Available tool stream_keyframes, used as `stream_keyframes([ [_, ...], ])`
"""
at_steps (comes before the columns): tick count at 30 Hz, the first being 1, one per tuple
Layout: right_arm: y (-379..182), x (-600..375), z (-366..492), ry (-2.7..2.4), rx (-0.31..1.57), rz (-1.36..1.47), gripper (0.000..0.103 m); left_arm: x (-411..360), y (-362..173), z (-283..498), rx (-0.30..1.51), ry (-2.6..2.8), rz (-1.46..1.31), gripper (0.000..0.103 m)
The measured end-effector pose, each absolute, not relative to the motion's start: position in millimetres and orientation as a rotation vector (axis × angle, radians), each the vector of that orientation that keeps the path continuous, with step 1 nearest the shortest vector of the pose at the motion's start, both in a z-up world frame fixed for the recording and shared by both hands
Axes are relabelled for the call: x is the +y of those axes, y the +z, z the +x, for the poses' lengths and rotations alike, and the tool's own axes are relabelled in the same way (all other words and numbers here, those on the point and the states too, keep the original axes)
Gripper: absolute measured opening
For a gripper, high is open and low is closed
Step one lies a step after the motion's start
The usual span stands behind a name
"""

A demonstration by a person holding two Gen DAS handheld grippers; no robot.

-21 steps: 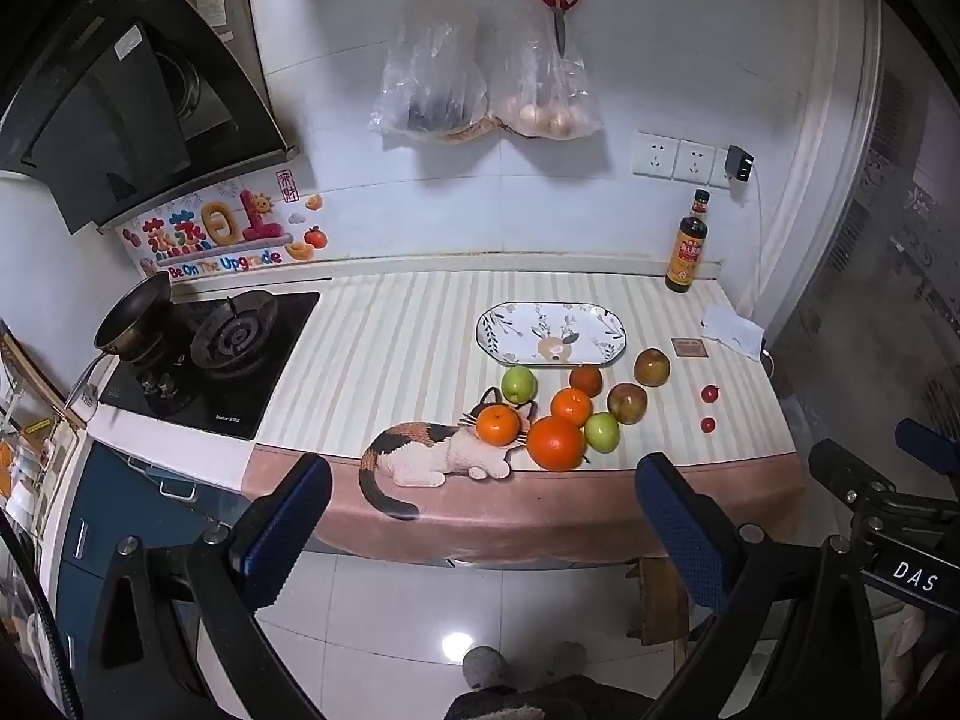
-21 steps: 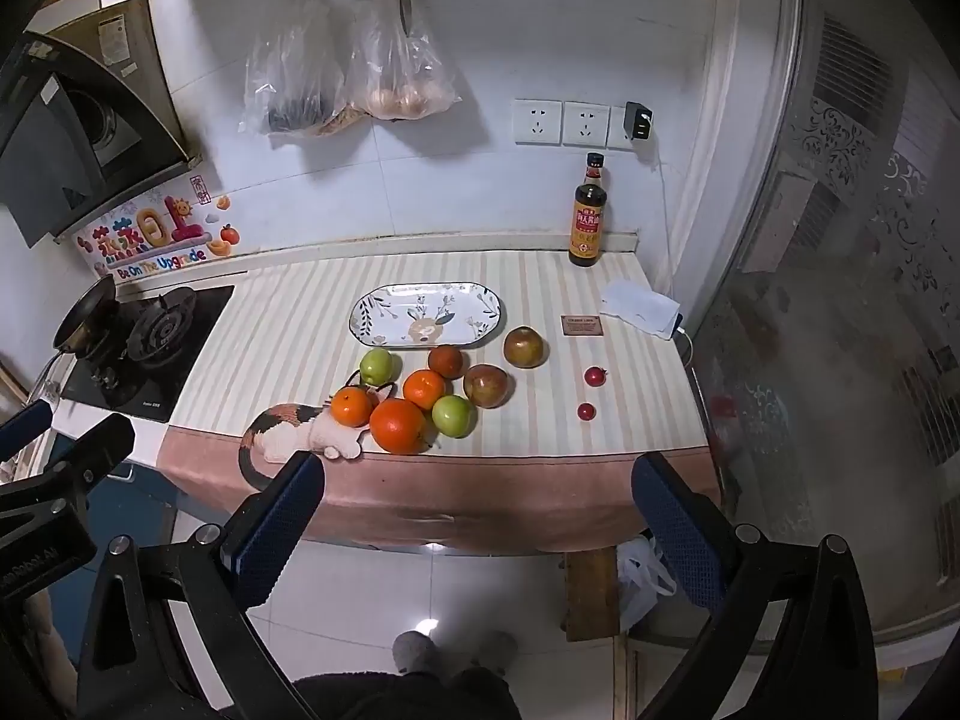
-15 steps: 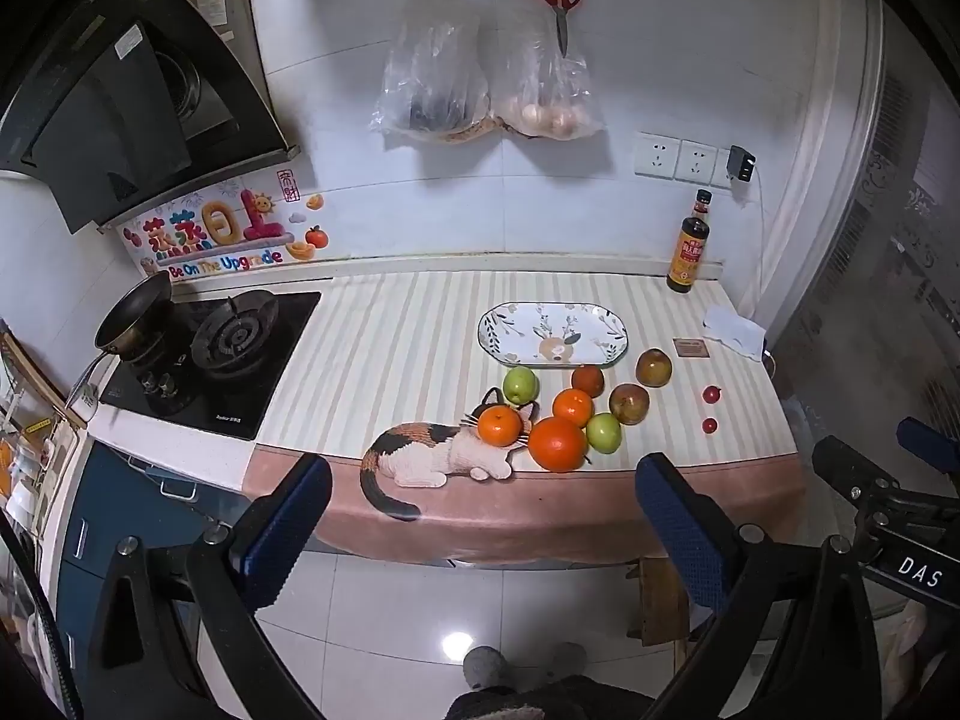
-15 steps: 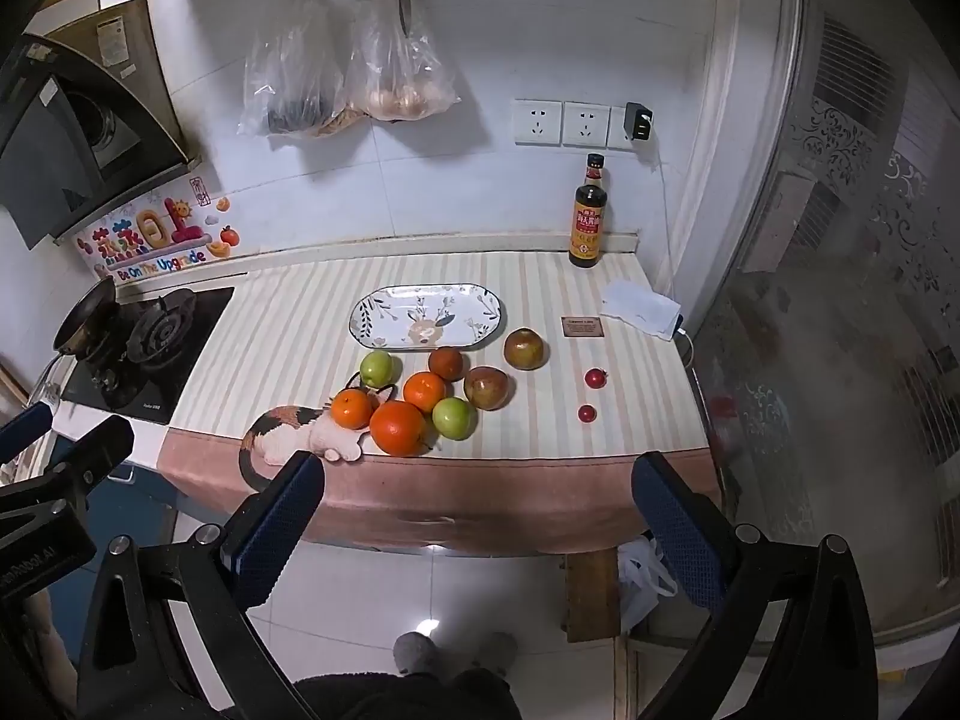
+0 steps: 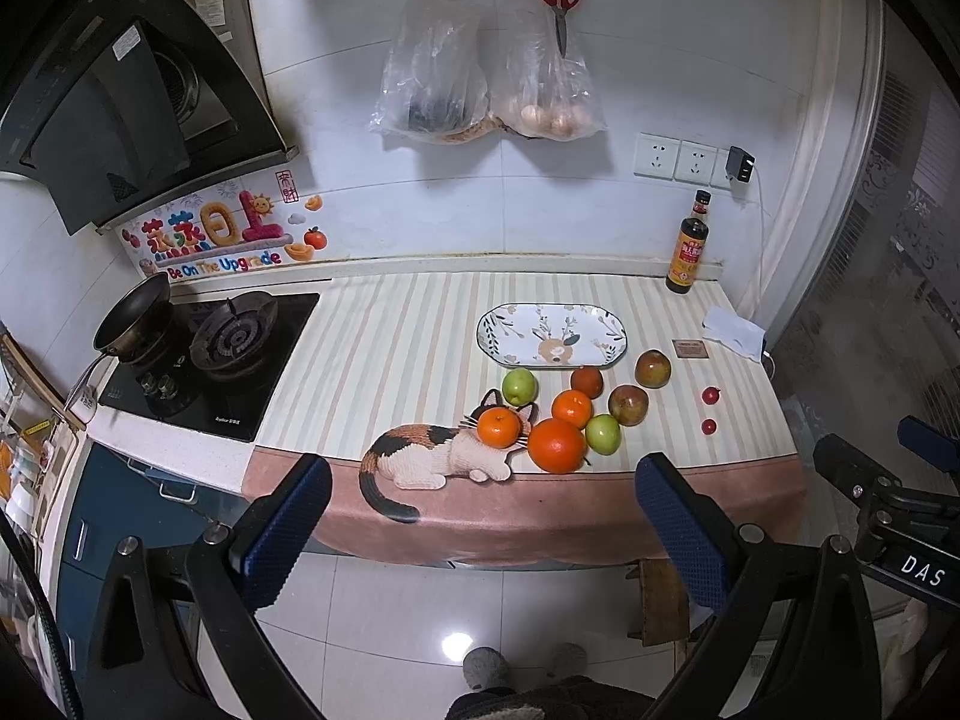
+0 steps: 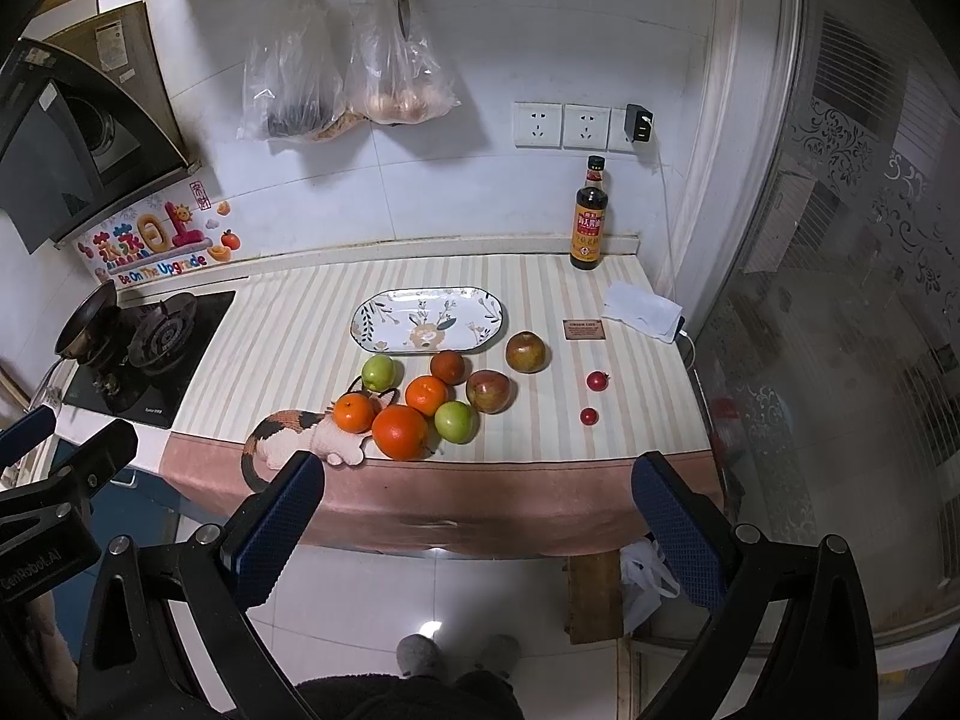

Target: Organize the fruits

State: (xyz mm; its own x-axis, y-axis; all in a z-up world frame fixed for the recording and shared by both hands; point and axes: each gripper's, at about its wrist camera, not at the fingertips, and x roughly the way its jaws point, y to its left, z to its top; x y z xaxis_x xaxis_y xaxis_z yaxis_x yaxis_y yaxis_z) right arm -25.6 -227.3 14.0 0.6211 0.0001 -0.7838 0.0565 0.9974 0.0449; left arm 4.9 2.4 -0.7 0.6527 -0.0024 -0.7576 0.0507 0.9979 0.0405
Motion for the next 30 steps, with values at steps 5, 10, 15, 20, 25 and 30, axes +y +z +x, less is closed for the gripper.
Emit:
stream_keyframes([
  [5, 13.9, -227.7, -24.2, -0.032, 0.898, 0.072, 0.103, 0.6, -0.2, 2.8, 0.862, -0.028, 0.055, 0.103],
  [10, 16.7, -225.7, -22.3, -0.030, 0.898, 0.074, 0.103, -2.7, 2.3, 11.8, 0.860, -0.027, 0.056, 0.103],
  [15, 18.0, -224.8, -21.2, -0.030, 0.894, 0.078, 0.103, -6.7, 4.8, 5.4, 0.843, -0.022, 0.063, 0.103],
  [20, 17.7, -223.4, -21.8, -0.030, 0.895, 0.087, 0.103, -7.2, 4.0, 1.2, 0.835, -0.024, 0.072, 0.103],
  [25, 17.1, -223.4, -21.5, -0.029, 0.889, 0.092, 0.103, -6.1, 2.6, 2.0, 0.869, -0.034, 0.047, 0.103],
  [30, 16.0, -225.2, -25.2, -0.028, 0.888, 0.094, 0.103, -4.1, 3.8, 2.2, 0.863, -0.045, 0.020, 0.103],
])
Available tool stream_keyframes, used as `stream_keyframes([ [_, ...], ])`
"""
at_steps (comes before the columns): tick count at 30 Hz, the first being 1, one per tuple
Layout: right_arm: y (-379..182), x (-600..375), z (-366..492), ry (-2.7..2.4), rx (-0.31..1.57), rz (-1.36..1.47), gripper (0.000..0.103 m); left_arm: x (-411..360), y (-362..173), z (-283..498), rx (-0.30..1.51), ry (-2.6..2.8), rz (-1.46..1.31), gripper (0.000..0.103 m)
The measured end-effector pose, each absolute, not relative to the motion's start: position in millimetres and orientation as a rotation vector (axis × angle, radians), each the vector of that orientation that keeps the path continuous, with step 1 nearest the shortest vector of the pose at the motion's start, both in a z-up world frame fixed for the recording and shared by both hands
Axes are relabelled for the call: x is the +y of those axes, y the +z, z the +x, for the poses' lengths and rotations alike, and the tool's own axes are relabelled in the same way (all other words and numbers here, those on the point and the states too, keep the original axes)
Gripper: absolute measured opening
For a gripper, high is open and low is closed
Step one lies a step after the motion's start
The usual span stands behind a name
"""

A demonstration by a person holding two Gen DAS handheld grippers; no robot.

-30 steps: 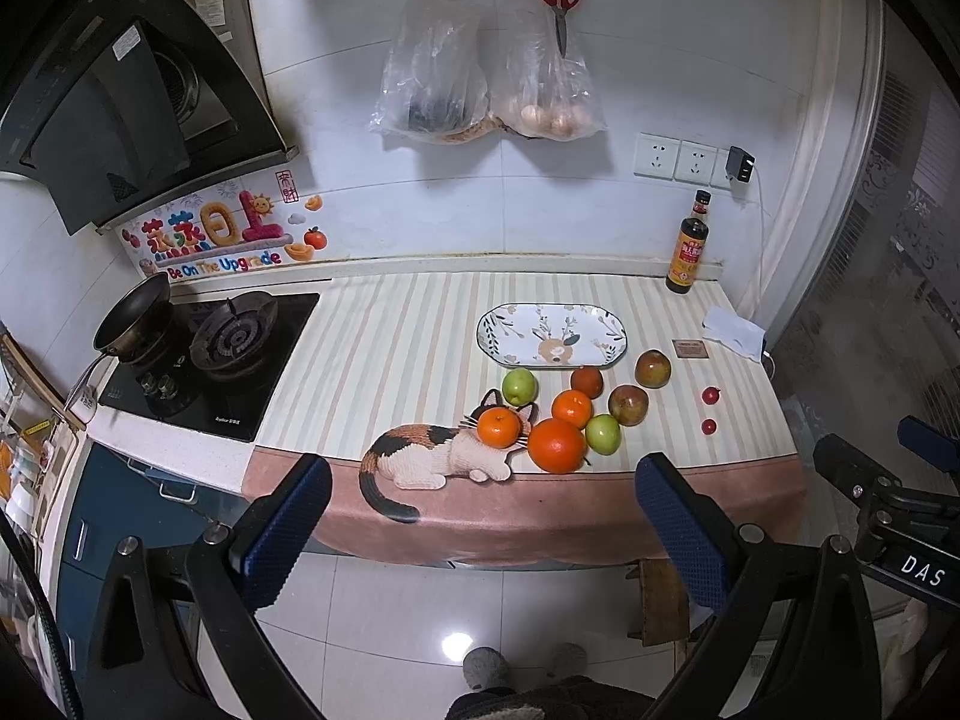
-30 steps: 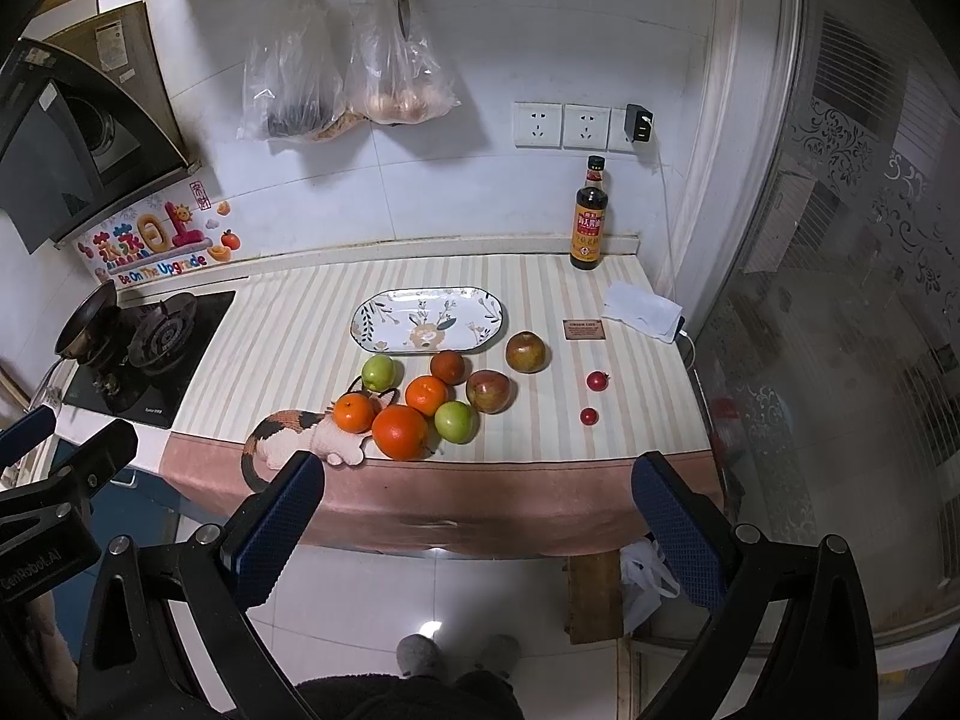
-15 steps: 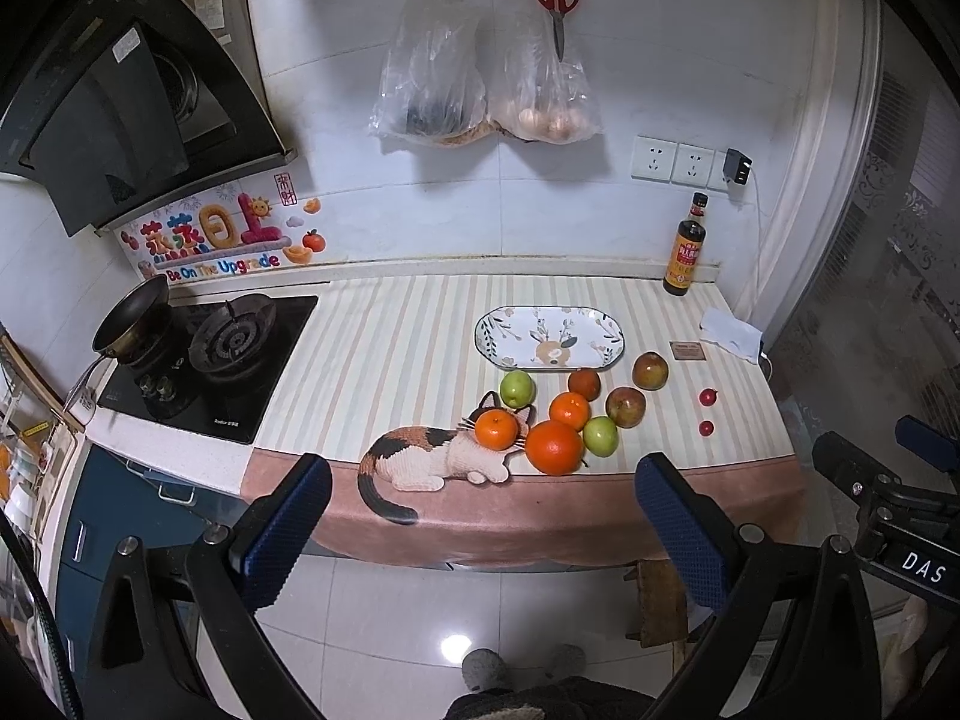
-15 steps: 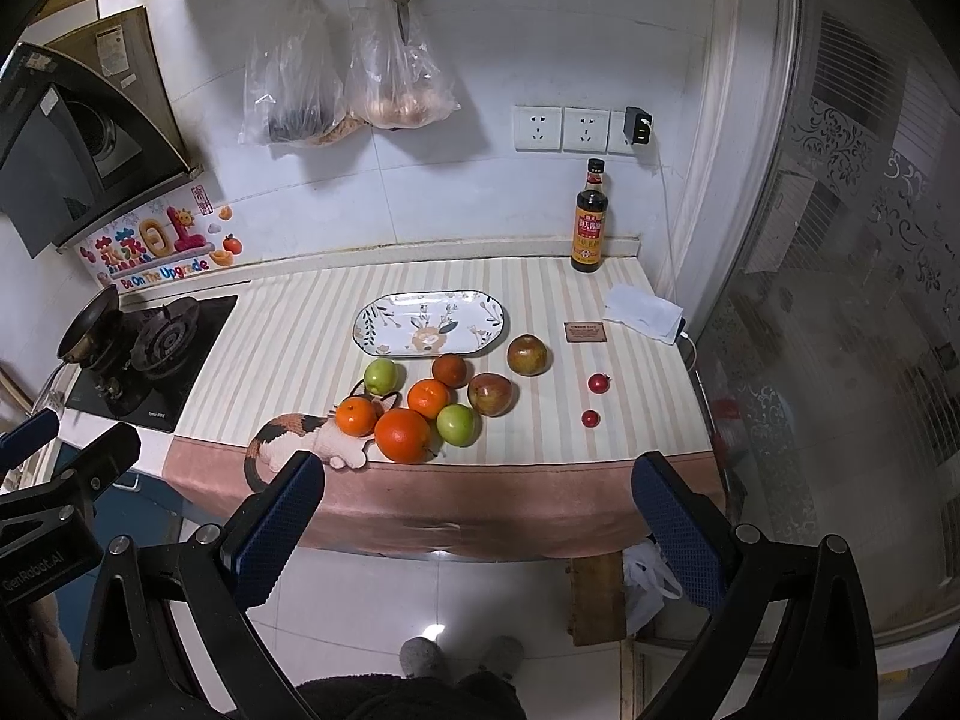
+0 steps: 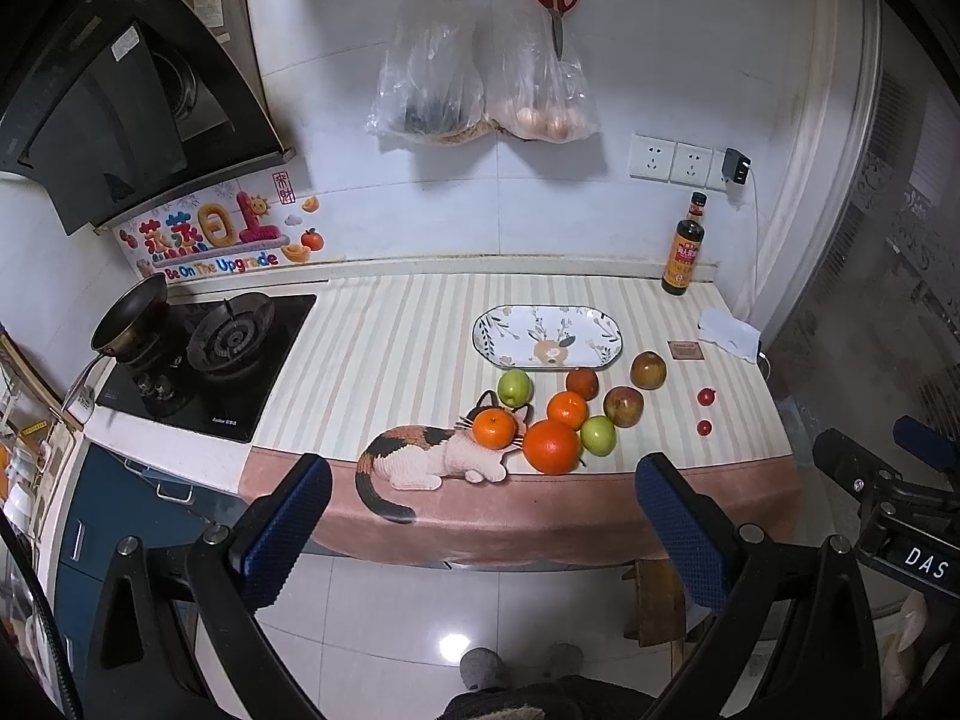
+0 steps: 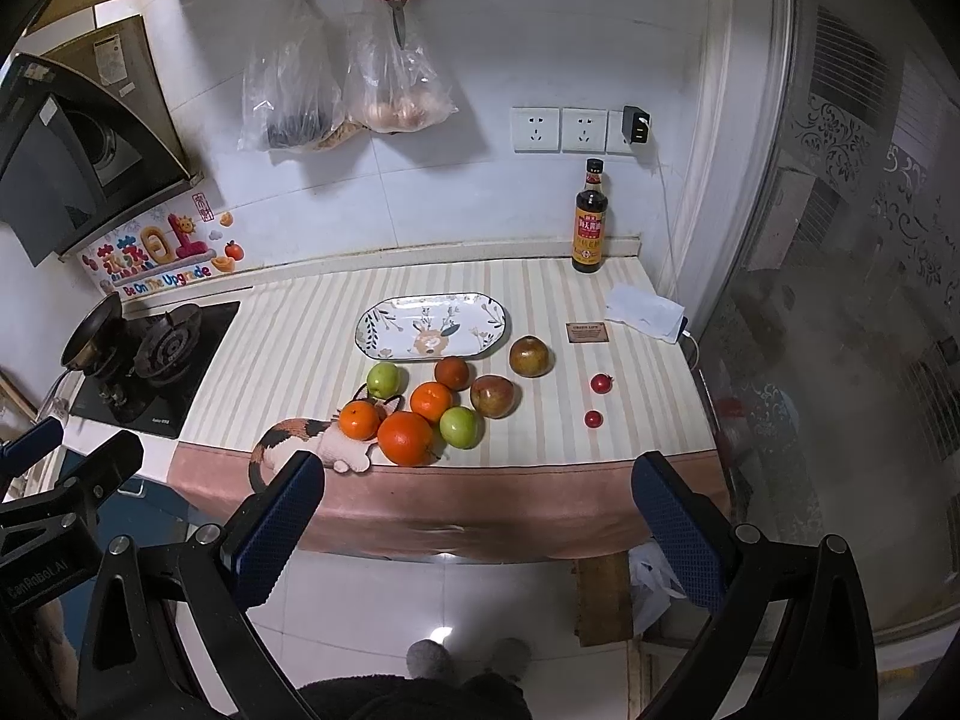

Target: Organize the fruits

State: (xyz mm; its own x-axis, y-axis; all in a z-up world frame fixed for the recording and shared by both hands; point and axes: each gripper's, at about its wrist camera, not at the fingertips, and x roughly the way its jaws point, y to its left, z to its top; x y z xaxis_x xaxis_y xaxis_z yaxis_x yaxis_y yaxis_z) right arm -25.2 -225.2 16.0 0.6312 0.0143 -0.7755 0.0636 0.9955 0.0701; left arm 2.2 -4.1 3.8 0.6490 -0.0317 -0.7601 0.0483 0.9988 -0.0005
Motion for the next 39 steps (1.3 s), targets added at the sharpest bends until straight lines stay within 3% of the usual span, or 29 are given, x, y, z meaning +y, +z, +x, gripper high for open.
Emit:
stream_keyframes([
  [11, -13.7, -245.7, -5.5, 0.038, 0.811, 0.176, 0.103, 0.2, -19.1, 42.7, 0.801, 0.143, 0.038, 0.103],
  [26, -227.8, -221.7, 135.4, 0.260, 1.225, 0.383, 0.102, 31.3, -149.8, 137.7, 1.087, 0.314, 0.162, 0.103],
  [33, -316.7, -181.4, 198.5, 0.198, 1.395, 0.524, 0.091, 53.9, -222.7, 206.6, 1.277, 0.181, 0.145, 0.103],
  [39, -376.3, -157.3, 227.9, 0.028, 1.488, 0.631, 0.091, 64.2, -269.3, 259.4, 1.421, 0.051, 0.119, 0.103],
])
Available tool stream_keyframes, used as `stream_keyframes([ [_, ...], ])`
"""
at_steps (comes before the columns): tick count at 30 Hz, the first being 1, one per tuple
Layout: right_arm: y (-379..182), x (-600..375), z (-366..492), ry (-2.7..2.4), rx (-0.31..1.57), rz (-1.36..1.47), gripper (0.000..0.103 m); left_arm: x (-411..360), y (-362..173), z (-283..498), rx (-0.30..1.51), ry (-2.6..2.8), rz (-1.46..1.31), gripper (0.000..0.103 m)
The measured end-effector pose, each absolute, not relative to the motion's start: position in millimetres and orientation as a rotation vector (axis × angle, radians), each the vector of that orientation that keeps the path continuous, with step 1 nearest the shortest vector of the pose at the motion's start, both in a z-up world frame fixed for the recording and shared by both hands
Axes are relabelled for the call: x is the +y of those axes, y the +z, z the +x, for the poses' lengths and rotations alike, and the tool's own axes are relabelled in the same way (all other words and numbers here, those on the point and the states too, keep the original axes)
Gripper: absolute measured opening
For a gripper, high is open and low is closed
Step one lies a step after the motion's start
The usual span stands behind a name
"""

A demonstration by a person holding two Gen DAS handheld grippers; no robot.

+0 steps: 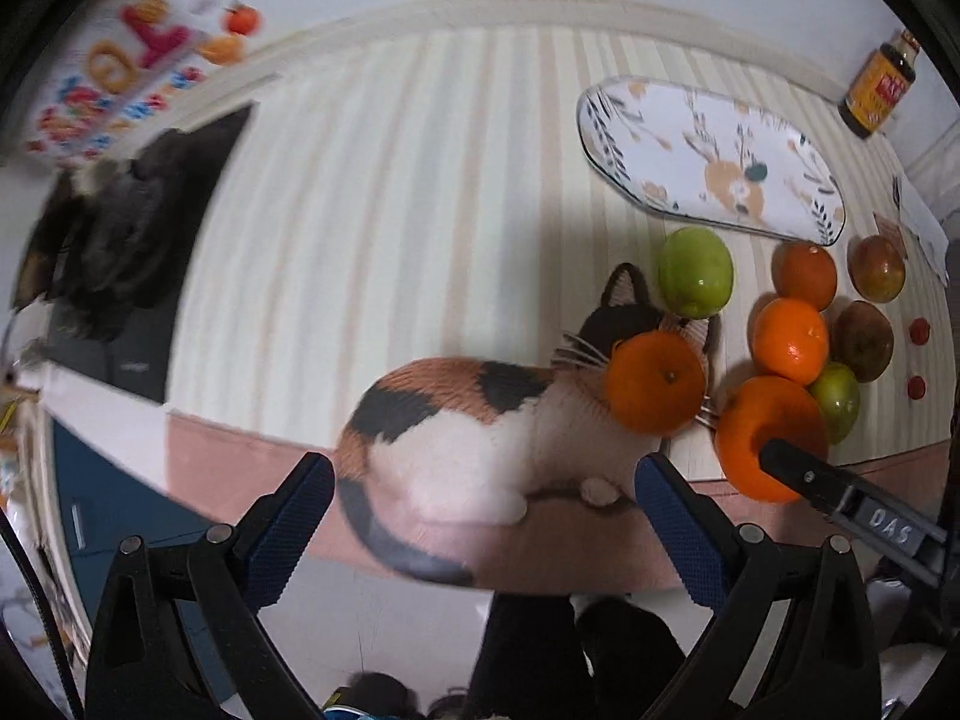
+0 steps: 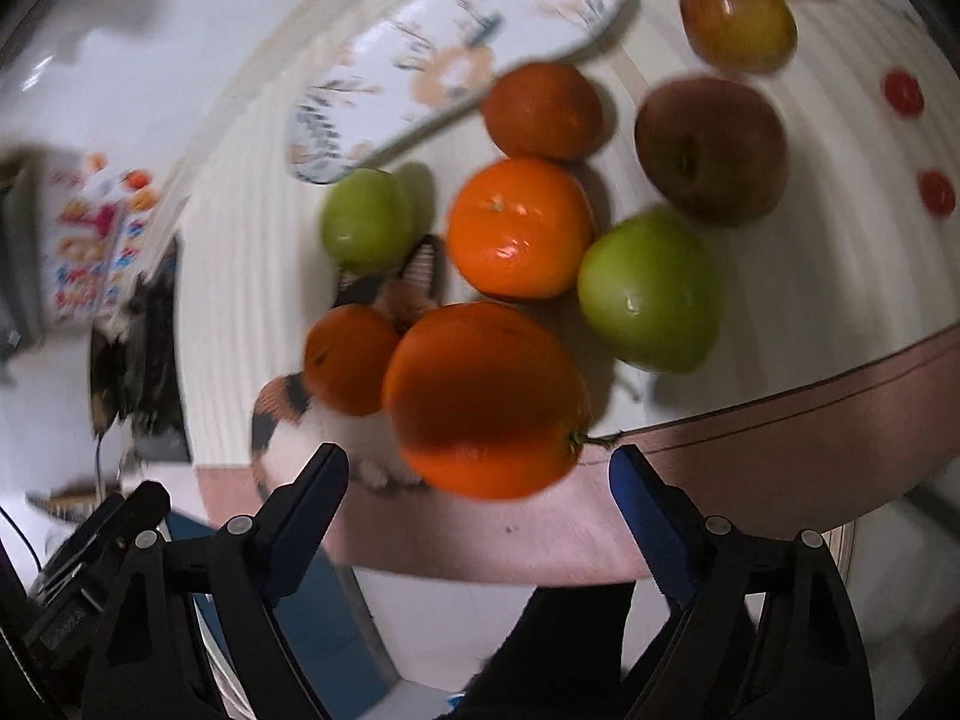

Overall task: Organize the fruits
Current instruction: 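Grasp an orange with the left tool while the right tool grasps a large orange, then carry both oranges onto the floral plate and open both tools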

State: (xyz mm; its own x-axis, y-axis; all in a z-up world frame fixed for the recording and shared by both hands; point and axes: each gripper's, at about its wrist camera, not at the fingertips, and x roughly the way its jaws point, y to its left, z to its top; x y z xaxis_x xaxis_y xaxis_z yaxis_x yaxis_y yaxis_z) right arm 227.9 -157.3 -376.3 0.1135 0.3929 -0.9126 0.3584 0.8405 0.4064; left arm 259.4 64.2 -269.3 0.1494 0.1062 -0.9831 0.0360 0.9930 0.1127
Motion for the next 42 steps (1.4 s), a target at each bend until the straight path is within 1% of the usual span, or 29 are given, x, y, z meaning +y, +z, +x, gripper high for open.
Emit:
stream_keyframes([
  [5, -380.7, -146.1, 240.4, -0.083, 1.481, 0.564, 0.091, 55.1, -295.1, 299.6, 1.498, -0.067, 0.089, 0.103],
  [8, -371.4, -137.8, 239.6, -0.091, 1.486, 0.535, 0.083, 41.2, -308.3, 314.8, 1.539, -0.150, 0.092, 0.102],
  [12, -373.1, -141.0, 240.0, -0.098, 1.504, 0.560, 0.084, 15.0, -333.7, 324.7, 1.613, -0.256, 0.133, 0.102],
  [15, -371.0, -137.5, 241.0, -0.098, 1.504, 0.547, 0.084, 2.4, -353.7, 332.2, 1.657, -0.294, 0.153, 0.088],
  [17, -370.0, -139.5, 237.4, -0.096, 1.499, 0.542, 0.084, -1.5, -362.6, 339.4, 1.675, -0.334, 0.095, 0.084],
  [19, -369.6, -140.3, 235.0, -0.096, 1.495, 0.540, 0.084, -5.3, -366.2, 345.3, 1.663, -0.354, 0.071, 0.076],
  [20, -368.8, -138.8, 235.5, -0.097, 1.494, 0.538, 0.085, -8.5, -367.8, 347.4, 1.659, -0.367, 0.066, 0.073],
  [22, -369.8, -139.0, 234.0, -0.100, 1.491, 0.536, 0.085, -15.3, -371.0, 352.2, 1.651, -0.393, 0.063, 0.061],
  [24, -369.2, -137.9, 236.3, -0.103, 1.492, 0.531, 0.086, -22.4, -367.1, 354.9, 1.650, -0.414, 0.065, 0.055],
  [26, -369.1, -138.0, 239.6, -0.102, 1.496, 0.528, 0.086, -24.3, -365.7, 354.0, 1.646, -0.432, 0.083, 0.056],
  [27, -369.4, -138.8, 240.4, -0.102, 1.497, 0.531, 0.086, -26.1, -366.7, 352.6, 1.643, -0.437, 0.084, 0.059],
  [29, -369.3, -141.5, 240.2, -0.101, 1.497, 0.532, 0.086, -27.2, -375.3, 354.8, 1.672, -0.447, 0.071, 0.068],
  [30, -369.7, -142.1, 241.0, -0.100, 1.496, 0.530, 0.086, -28.0, -380.3, 351.5, 1.683, -0.452, 0.058, 0.070],
  [32, -370.0, -143.9, 239.6, -0.097, 1.496, 0.533, 0.086, -26.5, -384.4, 346.3, 1.708, -0.469, 0.006, 0.070],
  [33, -370.5, -144.6, 238.6, -0.094, 1.497, 0.532, 0.087, -26.1, -386.4, 346.8, 1.709, -0.467, -0.023, 0.067],
  [34, -371.1, -144.7, 238.6, -0.090, 1.498, 0.532, 0.087, -25.5, -387.0, 345.5, 1.707, -0.467, -0.042, 0.059],
  [35, -371.5, -144.9, 238.2, -0.087, 1.499, 0.533, 0.087, -26.1, -385.8, 344.1, 1.705, -0.477, -0.062, 0.055],
  [40, -374.0, -142.3, 243.7, -0.083, 1.503, 0.539, 0.088, -17.4, -374.8, 338.1, 1.637, -0.402, 0.064, 0.055],
  [42, -374.9, -142.9, 246.0, -0.084, 1.497, 0.548, 0.089, -7.5, -375.7, 337.6, 1.635, -0.412, 0.053, 0.056],
])
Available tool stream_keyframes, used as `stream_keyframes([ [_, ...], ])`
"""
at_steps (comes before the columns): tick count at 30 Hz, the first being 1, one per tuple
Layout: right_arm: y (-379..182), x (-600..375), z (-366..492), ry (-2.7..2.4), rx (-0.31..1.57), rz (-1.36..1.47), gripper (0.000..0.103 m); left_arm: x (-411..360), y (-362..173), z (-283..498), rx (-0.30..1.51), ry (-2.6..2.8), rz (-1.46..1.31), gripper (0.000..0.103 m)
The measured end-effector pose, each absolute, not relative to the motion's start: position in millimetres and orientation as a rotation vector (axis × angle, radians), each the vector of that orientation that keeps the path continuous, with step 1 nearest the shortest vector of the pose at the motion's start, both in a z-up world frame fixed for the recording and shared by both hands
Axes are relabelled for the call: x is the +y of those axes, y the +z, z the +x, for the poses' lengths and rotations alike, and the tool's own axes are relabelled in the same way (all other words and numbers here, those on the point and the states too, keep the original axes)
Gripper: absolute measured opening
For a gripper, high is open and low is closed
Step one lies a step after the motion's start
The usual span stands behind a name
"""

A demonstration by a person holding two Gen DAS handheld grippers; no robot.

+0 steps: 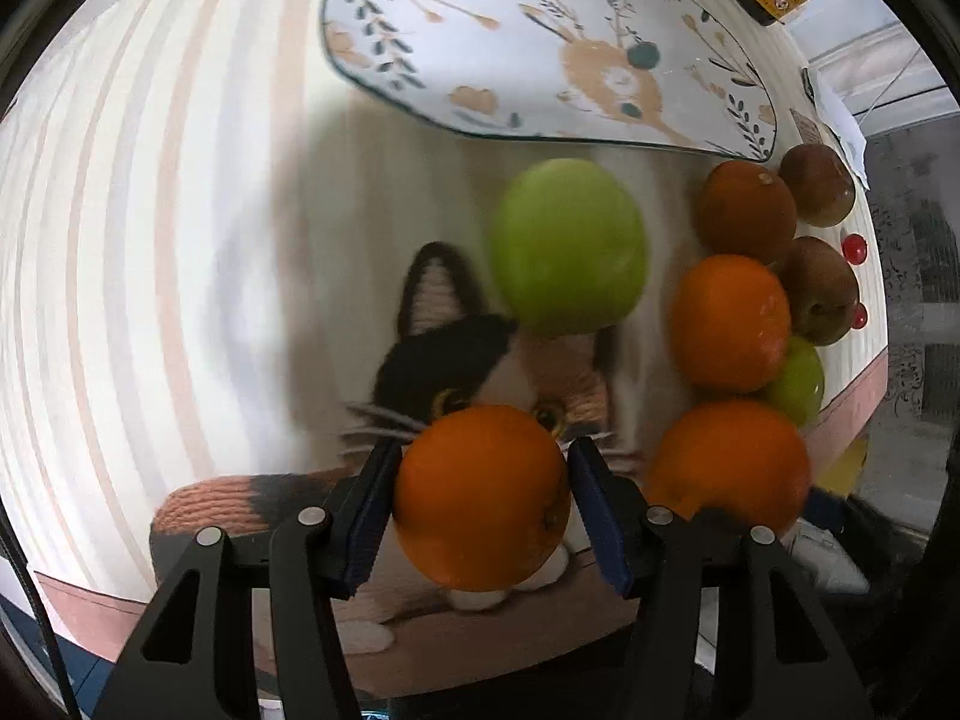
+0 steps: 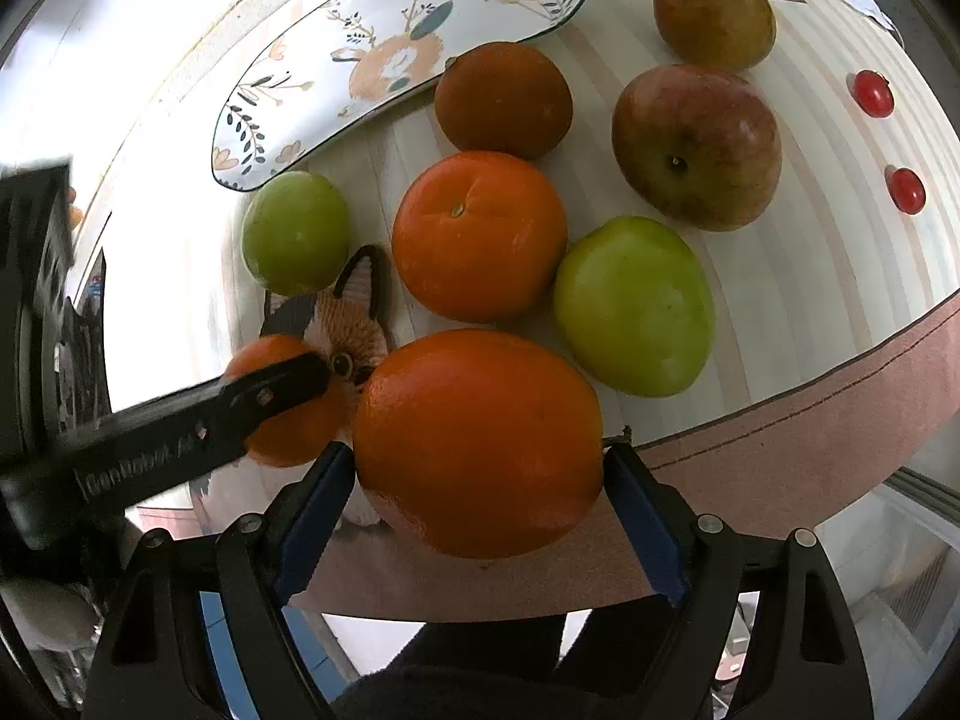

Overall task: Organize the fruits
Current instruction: 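Carry both oranges onto the floral plate and open both tools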

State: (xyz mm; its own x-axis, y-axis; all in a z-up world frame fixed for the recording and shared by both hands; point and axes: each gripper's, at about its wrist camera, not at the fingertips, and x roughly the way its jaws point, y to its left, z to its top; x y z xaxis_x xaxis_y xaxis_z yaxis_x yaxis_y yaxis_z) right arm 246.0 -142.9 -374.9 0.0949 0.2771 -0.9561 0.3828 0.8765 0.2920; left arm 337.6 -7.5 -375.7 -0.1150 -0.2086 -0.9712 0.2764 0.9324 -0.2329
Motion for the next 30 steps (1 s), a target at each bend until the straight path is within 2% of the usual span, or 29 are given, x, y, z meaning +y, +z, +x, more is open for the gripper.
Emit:
stream_keyframes([
  [4, -384.4, -144.7, 248.9, -0.078, 1.503, 0.595, 0.090, 3.9, -384.2, 339.6, 1.670, -0.430, -0.008, 0.057],
  [8, -389.2, -144.6, 249.4, -0.077, 1.486, 0.628, 0.088, 9.1, -386.4, 337.5, 1.656, -0.390, -0.007, 0.053],
  [17, -374.8, -133.0, 247.9, -0.074, 1.456, 0.518, 0.086, 23.8, -345.8, 320.5, 1.588, -0.363, -0.017, 0.052],
  [25, -310.0, -136.1, 266.4, 0.027, 1.344, 0.494, 0.086, 38.9, -268.0, 343.0, 1.467, -0.372, -0.133, 0.052],
  [30, -271.9, -159.1, 307.7, 0.071, 1.282, 0.466, 0.086, 11.7, -233.7, 398.9, 1.388, -0.341, -0.151, 0.053],
])
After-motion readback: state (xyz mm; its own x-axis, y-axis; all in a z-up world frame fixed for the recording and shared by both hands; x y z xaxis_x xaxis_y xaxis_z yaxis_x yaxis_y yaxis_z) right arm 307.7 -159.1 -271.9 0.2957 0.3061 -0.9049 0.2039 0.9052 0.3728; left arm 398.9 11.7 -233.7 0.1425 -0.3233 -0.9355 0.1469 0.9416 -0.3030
